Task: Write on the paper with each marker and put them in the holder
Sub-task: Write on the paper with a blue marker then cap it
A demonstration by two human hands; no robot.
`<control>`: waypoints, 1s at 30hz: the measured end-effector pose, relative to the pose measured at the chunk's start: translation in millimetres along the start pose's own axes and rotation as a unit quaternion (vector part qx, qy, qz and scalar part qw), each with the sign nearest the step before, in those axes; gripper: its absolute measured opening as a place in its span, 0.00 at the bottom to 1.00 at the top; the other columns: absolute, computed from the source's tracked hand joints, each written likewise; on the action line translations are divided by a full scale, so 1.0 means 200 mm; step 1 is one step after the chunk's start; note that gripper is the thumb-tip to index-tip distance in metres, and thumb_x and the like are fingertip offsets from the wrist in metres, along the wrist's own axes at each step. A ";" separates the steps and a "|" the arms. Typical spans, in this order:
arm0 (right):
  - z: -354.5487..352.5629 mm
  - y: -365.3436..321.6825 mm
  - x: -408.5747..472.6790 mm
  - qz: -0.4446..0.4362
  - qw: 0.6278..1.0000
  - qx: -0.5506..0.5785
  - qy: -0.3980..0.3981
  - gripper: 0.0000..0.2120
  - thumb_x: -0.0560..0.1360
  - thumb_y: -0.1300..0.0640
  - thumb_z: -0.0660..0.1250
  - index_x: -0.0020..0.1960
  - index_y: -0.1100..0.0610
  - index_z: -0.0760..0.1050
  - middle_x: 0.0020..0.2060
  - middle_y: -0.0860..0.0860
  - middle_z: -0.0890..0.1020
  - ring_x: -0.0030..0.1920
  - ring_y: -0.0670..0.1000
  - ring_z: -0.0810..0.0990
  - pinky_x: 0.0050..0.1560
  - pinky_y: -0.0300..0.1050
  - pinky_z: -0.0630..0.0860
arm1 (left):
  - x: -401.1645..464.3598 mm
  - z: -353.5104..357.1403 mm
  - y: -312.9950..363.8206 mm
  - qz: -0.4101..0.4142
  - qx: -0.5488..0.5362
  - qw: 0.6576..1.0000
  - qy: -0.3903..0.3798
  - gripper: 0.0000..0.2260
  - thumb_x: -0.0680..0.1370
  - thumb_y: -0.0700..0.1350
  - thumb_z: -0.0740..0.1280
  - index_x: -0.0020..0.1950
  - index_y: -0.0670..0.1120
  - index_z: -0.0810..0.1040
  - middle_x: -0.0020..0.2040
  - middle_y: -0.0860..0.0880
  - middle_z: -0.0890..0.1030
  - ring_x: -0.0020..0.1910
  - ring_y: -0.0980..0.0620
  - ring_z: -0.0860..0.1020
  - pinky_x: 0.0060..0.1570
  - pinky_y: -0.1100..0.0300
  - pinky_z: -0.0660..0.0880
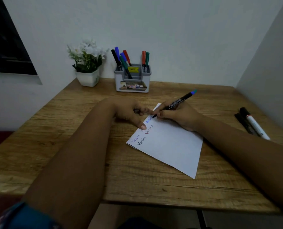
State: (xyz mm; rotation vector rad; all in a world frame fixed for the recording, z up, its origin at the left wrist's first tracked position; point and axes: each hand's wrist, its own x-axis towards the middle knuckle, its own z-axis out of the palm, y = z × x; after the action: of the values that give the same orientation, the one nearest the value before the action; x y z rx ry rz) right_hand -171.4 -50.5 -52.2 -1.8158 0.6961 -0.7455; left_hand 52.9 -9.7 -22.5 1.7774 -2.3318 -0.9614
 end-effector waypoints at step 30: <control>-0.01 -0.03 0.00 -0.002 0.999 -0.025 0.036 0.03 0.76 0.66 0.68 0.45 0.63 0.81 0.39 0.51 0.84 0.39 0.46 0.80 0.43 0.38 0.78 | 0.00 -0.01 0.02 -0.013 0.013 1.000 -0.016 0.22 0.66 0.61 0.75 0.46 0.84 0.67 0.52 0.68 0.72 0.50 0.67 0.70 0.43 0.70 0.62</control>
State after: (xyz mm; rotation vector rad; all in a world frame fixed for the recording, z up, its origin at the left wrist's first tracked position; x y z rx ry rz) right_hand -171.0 -49.9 -45.8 -1.8425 0.7641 -0.8049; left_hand 51.5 -10.2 -18.8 1.8209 -2.3569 -0.9744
